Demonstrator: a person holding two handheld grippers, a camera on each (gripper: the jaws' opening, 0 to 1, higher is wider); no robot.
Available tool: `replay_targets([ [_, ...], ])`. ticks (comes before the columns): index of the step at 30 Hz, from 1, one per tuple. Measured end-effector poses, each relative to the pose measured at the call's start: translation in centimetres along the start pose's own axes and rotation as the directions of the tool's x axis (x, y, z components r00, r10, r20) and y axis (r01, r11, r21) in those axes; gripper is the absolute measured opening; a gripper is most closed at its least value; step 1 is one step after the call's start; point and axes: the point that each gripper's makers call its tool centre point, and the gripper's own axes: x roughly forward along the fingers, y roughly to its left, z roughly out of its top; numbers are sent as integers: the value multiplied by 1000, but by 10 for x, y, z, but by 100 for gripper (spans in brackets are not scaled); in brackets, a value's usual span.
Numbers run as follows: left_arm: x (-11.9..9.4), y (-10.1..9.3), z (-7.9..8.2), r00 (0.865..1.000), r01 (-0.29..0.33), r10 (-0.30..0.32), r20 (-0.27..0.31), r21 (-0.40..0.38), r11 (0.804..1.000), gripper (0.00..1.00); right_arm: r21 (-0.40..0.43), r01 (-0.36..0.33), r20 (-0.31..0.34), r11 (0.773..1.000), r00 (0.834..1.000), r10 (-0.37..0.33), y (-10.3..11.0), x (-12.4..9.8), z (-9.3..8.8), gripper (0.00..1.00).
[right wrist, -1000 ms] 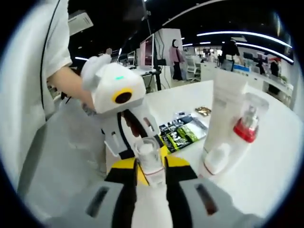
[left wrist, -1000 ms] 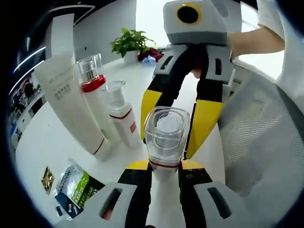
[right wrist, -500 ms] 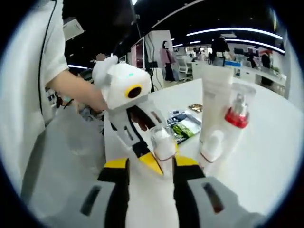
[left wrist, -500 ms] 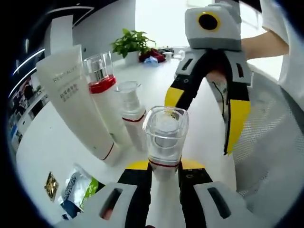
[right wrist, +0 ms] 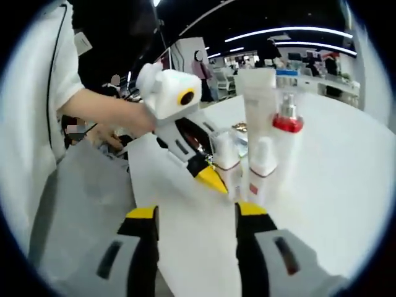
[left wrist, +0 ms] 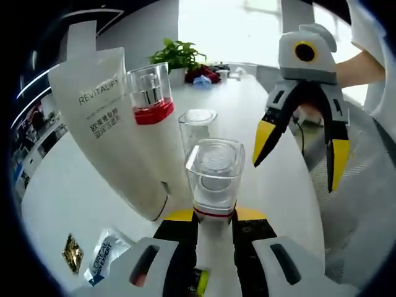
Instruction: Arrange the skincare products in the storage area until every visible bottle or jar stands upright without overlapping.
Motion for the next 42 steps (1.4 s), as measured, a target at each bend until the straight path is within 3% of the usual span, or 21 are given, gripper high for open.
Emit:
replay_targets([
  [16, 6, 15, 6, 1000, -2, 2, -6, 16, 1000, 18, 26, 46, 9, 999, 999, -46, -11, -2, -2, 53],
  [42, 10, 14, 2, 1000, 2, -2, -15, -13, 1000, 20, 45, 70, -3, 997, 998, -70, -9, -10, -7, 54],
])
